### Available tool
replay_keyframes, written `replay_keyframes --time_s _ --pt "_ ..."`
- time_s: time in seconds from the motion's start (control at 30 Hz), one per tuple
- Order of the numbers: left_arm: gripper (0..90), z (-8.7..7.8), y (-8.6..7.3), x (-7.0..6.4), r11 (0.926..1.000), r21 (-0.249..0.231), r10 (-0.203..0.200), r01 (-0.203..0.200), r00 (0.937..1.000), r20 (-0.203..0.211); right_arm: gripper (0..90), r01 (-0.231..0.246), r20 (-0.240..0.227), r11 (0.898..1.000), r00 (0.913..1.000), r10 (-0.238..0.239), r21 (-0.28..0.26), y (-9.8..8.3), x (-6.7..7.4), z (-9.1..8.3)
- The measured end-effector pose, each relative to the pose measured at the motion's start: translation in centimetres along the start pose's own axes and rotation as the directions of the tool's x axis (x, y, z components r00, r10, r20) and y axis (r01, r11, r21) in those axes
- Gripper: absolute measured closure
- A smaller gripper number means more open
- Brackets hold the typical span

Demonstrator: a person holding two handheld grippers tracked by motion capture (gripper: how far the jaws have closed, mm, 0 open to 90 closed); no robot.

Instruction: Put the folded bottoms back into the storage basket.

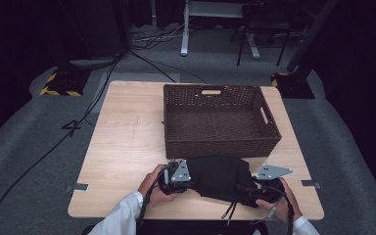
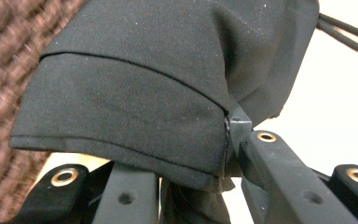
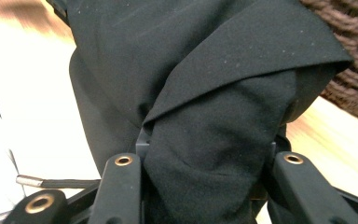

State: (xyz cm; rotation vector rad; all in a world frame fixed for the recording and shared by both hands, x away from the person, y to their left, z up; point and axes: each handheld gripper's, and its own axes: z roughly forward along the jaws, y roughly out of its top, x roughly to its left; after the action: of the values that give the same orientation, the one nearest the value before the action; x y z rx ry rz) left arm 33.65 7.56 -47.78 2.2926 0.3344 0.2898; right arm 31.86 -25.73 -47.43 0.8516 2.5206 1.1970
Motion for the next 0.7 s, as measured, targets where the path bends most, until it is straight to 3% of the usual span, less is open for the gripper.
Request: replay_keyframes --time_s 0.17,0.37,0.7 --pt "73.6 -0.7 0.9 -0.3 0.9989 -0.032 0.032 -0.033 0.9989 -0.035 61.1 0.025 0.023 0.999 0.9994 -0.025 -0.026 0.6 0.6 -0.8" --pt "73.8 -1.5 1.8 -0.2 0.9972 -0.063 0.037 -0.040 0.9983 -0.045 61.2 0.037 0.041 0.998 0.9986 -0.035 -0.049 1.5 0.8 -2.1" --pt "73.9 -3.9 4.8 -0.3 0.9886 -0.127 0.072 -0.081 0.9944 -0.077 61.2 0.075 0.085 0.992 0.9941 -0.067 -0.097 3.8 1.6 -5.6"
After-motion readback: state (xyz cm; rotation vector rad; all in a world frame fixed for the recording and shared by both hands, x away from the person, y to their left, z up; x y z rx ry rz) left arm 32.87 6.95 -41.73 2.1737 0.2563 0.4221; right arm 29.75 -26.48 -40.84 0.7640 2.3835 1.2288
